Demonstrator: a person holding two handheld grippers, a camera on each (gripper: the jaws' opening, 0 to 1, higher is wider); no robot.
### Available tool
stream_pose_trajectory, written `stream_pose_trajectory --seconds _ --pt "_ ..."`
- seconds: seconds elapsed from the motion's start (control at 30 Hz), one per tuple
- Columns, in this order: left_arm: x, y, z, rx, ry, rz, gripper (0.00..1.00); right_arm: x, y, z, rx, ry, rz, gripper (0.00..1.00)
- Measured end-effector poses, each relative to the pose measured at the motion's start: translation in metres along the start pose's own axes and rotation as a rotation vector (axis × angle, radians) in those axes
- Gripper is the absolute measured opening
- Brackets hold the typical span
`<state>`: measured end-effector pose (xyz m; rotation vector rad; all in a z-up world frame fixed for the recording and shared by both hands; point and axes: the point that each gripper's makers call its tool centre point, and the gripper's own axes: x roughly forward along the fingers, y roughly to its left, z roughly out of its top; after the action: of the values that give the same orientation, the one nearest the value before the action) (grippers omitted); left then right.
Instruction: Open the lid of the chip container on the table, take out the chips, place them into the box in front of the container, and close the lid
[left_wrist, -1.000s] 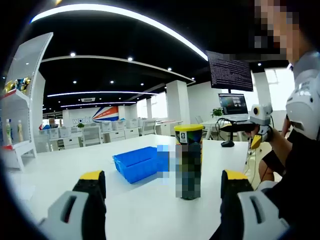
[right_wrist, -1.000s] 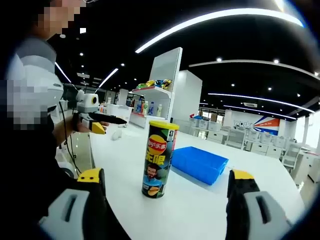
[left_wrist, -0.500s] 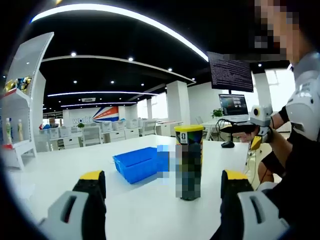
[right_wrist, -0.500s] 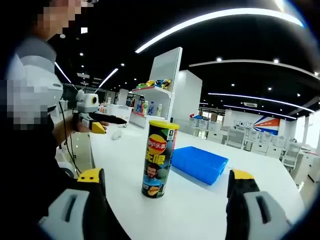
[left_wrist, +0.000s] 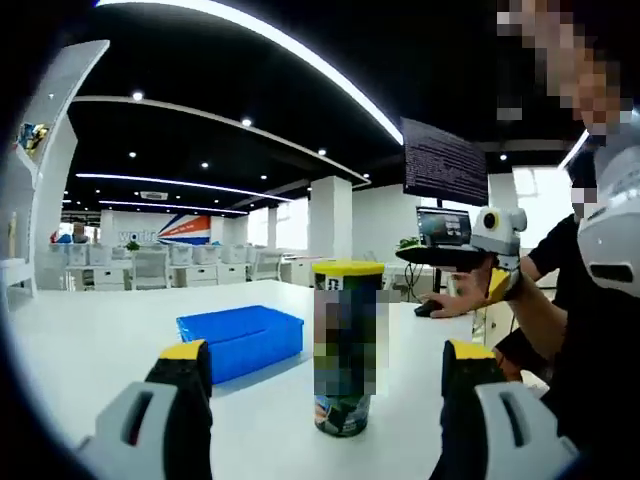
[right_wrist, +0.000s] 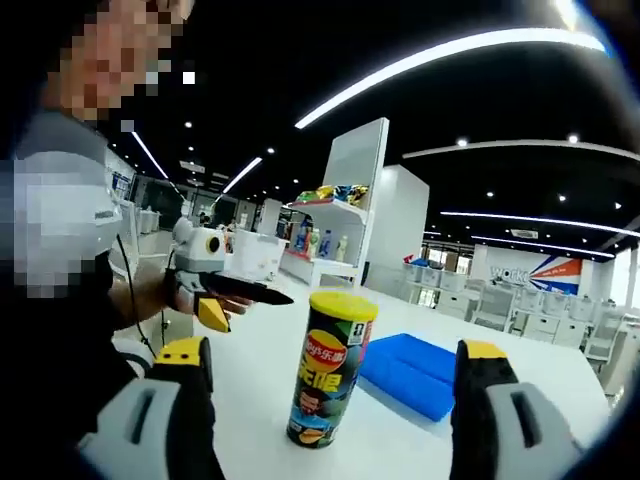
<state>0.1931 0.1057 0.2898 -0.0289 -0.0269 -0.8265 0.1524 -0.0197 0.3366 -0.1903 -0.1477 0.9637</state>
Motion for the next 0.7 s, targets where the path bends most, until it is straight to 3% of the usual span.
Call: stream_pose_trajectory --seconds 0.3,0.53,0.6,0.7 --pt "0.042 -0.019 -0.003 -0.018 -0.047 -0.128 0.95 0.041 0.0 0.027 0.014 -0.067 0.092 0.92" --pt "0.064 -0.03 -0.022 -0.014 -0.038 -0.226 0.9 0.061 -0.011 0.028 0.054 -0.06 0.113 0.84" --pt "0.067 -0.037 -0.024 -0.051 -0.052 -0.285 0.84 0.066 -0.01 0.024 0.045 -0.036 0.123 0.82" --pt "0.069 -0.038 -0.029 -0.051 -0.059 -0.309 0.7 0.073 -0.01 0.017 0.033 0.003 0.131 0.79"
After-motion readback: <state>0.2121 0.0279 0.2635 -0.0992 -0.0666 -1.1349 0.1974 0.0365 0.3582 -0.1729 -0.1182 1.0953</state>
